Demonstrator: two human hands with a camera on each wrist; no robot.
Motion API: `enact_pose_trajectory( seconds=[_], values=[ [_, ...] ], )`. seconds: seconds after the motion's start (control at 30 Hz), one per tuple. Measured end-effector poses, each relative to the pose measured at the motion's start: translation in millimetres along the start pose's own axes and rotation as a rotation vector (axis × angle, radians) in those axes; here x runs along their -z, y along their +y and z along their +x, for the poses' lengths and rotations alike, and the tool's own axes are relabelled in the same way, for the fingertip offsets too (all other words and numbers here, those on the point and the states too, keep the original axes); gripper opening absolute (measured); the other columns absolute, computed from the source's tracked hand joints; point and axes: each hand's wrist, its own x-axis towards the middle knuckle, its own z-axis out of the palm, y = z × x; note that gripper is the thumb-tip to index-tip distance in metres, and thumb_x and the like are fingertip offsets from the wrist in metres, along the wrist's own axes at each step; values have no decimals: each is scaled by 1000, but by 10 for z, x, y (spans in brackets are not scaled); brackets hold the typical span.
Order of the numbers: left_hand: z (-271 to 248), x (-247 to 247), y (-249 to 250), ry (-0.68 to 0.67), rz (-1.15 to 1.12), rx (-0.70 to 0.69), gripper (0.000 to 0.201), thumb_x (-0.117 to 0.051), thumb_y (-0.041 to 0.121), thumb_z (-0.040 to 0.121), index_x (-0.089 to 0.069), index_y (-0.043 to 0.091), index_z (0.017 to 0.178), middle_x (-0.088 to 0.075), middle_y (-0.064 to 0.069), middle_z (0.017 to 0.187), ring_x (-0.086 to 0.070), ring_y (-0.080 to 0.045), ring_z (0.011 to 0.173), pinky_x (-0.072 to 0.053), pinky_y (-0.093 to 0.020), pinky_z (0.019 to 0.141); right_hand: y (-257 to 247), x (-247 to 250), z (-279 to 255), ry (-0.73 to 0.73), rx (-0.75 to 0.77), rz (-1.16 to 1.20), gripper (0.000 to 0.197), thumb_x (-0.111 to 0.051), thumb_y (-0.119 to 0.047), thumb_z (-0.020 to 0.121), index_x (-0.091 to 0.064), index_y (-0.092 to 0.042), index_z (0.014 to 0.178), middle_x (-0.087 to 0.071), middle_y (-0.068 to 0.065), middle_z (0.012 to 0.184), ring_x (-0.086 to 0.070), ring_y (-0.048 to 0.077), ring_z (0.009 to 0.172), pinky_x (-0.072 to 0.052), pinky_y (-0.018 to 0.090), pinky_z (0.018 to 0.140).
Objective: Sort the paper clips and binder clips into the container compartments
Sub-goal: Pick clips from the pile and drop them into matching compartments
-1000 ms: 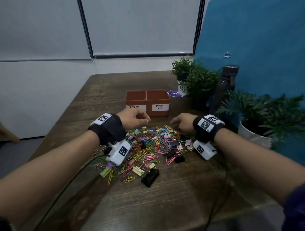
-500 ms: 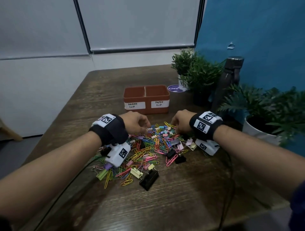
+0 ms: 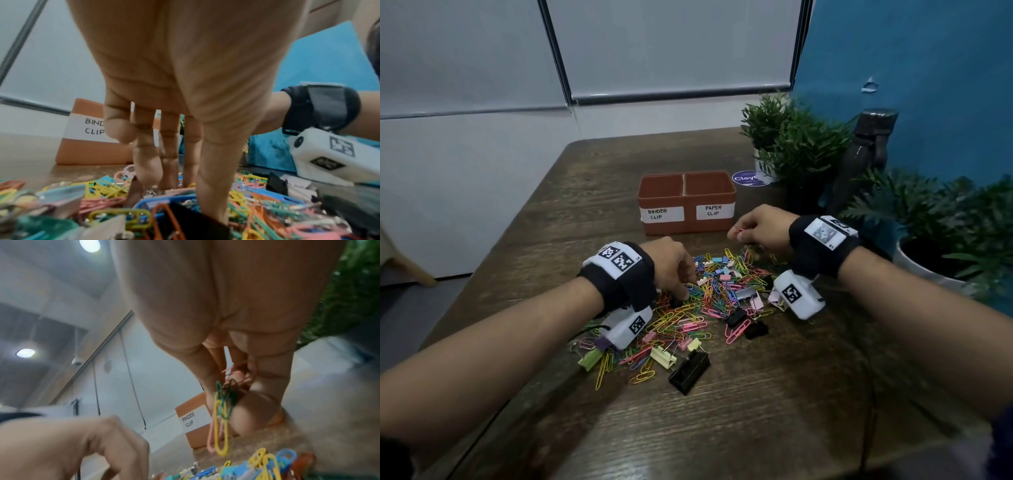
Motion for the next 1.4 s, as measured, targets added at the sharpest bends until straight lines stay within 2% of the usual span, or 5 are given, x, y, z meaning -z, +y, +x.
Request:
enact_pose_trajectory(
  seconds=[0.53, 0.87, 1.1, 1.23, 1.4],
  values=[
    [-22, 134, -174, 180, -630, -121, 9, -60, 22, 95, -60, 15, 90, -71, 1, 76, -66, -9, 66, -52, -21, 64, 265, 15, -2, 31, -370, 524, 8, -38, -20, 88, -41, -15, 82, -46, 5, 55, -30, 13, 36, -21, 13, 38],
    [-132, 193, -218, 99, -1688, -124, 27, -27, 31, 92, -37, 17, 71, -30, 1, 62, -27, -12, 46, -22, -24, 45, 92, -50, -91, -50, -199, -188, 39, -51, -47, 99, -55, -10, 89, -50, 6, 75, -49, 17, 58, -41, 23, 41],
    [-58, 118, -223, 164, -1215, 83, 49, -40, 42, 101, -34, 22, 57, -27, 9, 45, -20, -8, 35, -20, -15, 41, 173, -48, -67, -2, -166, -158, 38, -76, -48, 81, -58, -15, 73, -54, 3, 66, -51, 14, 48, -44, 27, 48],
    [-48, 120, -303, 256, -954, 148, 43, -36, 41, 104, -44, 19, 68, -32, 6, 52, -31, -6, 35, -30, -19, 44, 197, -25, -83, 31, -192, -228, 39, -85, -44, 71, -72, -9, 83, -71, 1, 87, -64, 18, 85, -51, 31, 72],
    [-87, 123, -349, 252, -747, 159, 28, -32, 28, 106, -54, 12, 96, -46, 1, 70, -48, 1, 47, -40, -12, 48, 159, -87, -138, -10, -228, -285, 35, -90, -38, 65, -77, -17, 89, -70, -2, 93, -62, 14, 86, -50, 28, 60]
  ],
)
